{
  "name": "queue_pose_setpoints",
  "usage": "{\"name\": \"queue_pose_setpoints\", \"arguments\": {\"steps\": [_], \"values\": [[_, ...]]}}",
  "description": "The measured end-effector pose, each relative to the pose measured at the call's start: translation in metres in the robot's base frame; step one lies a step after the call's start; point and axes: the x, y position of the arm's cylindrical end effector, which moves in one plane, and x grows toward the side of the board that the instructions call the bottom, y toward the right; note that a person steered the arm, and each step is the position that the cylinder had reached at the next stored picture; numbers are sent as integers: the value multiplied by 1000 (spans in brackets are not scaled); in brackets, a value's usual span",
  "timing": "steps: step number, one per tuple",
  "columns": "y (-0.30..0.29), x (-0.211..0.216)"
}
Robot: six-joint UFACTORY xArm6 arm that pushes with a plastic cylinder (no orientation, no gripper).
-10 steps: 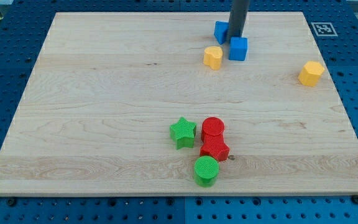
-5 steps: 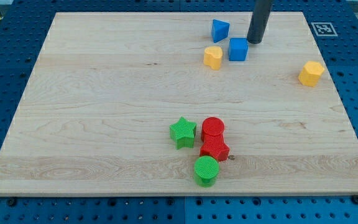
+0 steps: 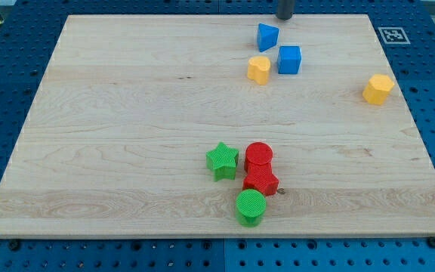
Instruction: Place the blue triangle towards the top of the yellow heart
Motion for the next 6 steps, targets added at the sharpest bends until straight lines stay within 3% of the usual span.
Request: {"name": "queue_pose_setpoints", "arguments": {"steps": [6], "values": [[-46, 27]]}}
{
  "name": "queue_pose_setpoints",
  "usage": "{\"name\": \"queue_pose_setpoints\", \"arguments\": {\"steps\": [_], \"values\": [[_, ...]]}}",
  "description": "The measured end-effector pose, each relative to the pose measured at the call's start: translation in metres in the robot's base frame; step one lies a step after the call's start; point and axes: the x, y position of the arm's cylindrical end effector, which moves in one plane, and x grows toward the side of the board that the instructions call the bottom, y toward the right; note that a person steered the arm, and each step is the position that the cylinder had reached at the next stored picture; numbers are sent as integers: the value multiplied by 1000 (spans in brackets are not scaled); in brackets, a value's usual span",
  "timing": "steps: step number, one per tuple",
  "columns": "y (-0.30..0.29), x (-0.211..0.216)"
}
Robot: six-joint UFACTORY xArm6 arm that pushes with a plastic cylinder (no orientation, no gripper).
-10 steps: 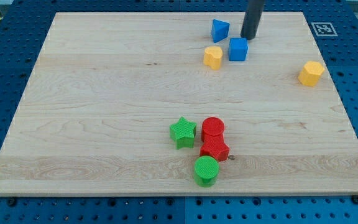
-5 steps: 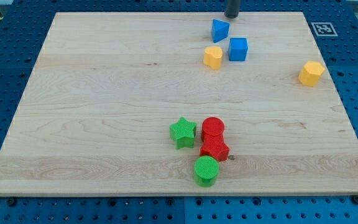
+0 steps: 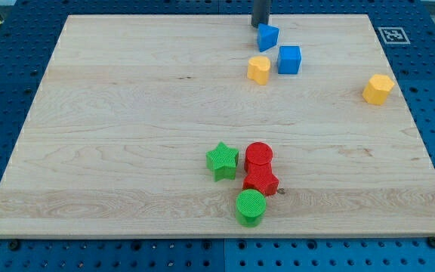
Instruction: Place the blue triangle towards the top of the yellow heart
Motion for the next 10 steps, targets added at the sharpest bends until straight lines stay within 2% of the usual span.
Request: {"name": "queue_pose_setpoints", "arguments": {"steps": [3, 7, 10], "values": [[17, 11], [16, 73], [13, 68]]}}
